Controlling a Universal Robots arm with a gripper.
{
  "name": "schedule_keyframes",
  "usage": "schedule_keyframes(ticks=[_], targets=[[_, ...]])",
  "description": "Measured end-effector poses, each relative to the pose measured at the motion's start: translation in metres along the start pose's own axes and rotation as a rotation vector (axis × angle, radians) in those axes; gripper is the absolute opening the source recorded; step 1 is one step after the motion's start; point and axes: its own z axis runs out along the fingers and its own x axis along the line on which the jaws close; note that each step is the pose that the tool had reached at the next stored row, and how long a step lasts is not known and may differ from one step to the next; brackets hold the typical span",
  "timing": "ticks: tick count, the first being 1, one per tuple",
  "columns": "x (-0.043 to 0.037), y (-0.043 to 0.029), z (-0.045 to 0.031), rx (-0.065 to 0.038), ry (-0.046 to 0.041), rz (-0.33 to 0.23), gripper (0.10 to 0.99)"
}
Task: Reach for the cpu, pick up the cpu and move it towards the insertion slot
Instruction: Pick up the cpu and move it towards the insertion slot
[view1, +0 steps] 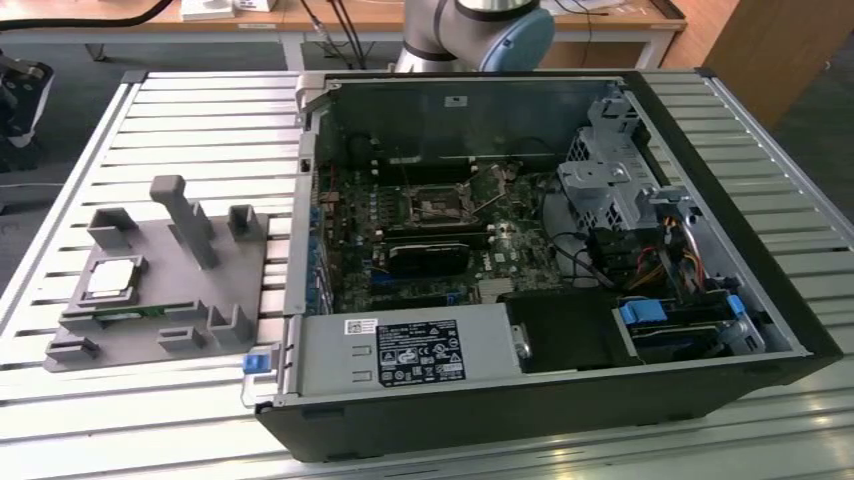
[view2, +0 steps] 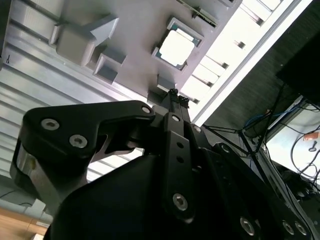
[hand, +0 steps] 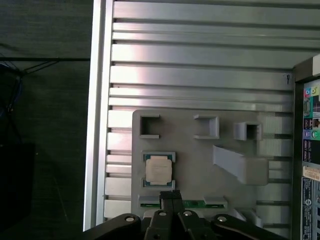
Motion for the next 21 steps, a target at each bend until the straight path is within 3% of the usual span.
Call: schedule_keyframes(ticks=[5, 7, 8, 9, 10, 11, 13, 14, 16, 21], targets=[[0.0020, -0.0006, 0.0004, 0.000, -0.0002, 0.000, 0.114], [0.0022, -0.0011, 0.0010, 0.000, -0.0002, 0.000, 0.231], [0.0022, -0.0012, 0.0017, 0.000, -0.0002, 0.000, 0.231], [0.0023, -0.0013, 0.0029, 0.000, -0.0001, 0.000, 0.294], [0.0027, -0.0015, 0.0046, 0.000, -0.0001, 0.000, 0.353], [0.0031, -0.0017, 0.0064, 0.000, -0.0002, 0.000, 0.353], [0.0035, -0.0019, 0.0100, 0.000, 0.0001, 0.000, 0.467], [0.0038, -0.0020, 0.0119, 0.000, 0.0004, 0.000, 0.467], [0.0043, -0.0022, 0.0155, 0.000, 0.0007, 0.000, 0.584], [0.0060, -0.0025, 0.0246, 0.000, 0.0012, 0.000, 0.706]])
